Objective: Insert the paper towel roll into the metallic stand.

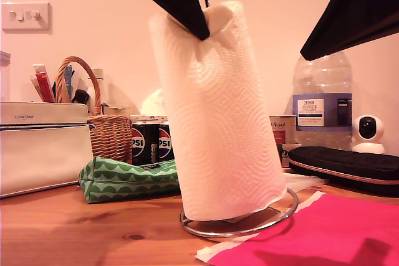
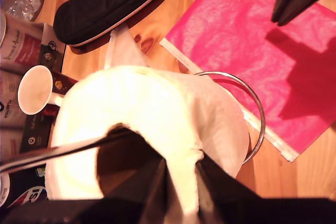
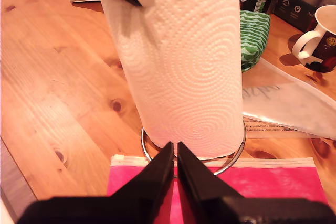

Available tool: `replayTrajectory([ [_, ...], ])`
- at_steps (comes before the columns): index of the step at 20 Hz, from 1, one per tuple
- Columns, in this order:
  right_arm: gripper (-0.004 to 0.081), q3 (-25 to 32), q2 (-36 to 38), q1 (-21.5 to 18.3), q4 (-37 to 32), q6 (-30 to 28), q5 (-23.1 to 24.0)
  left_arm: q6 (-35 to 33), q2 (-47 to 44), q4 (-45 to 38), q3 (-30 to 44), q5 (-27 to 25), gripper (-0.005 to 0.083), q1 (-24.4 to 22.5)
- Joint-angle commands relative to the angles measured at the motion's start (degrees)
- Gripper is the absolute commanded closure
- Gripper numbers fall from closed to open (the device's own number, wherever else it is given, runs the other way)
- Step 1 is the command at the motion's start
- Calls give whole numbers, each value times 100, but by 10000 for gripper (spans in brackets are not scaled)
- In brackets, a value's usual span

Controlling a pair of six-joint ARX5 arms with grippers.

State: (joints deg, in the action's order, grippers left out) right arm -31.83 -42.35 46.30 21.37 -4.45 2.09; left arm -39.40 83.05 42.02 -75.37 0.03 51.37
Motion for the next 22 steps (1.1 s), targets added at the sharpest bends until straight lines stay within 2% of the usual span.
replayTrajectory([
  [1, 783, -42, 4, 17, -2, 17, -2, -4, 177, 111, 33, 57, 752, 15],
  [7, 783, -42, 4, 17, -4, 17, -2, 26, 177, -31, 31, 251, 552, 15],
  [11, 783, -42, 4, 17, -9, 17, -2, 39, 175, -44, -9, 365, 524, 17],
  [14, 783, -42, 4, 17, -7, 17, -2, 208, 175, -11, -166, 411, 470, 17],
  [22, 783, -42, 4, 17, -9, 17, -2, 258, 170, 260, -435, 575, 464, 17],
])
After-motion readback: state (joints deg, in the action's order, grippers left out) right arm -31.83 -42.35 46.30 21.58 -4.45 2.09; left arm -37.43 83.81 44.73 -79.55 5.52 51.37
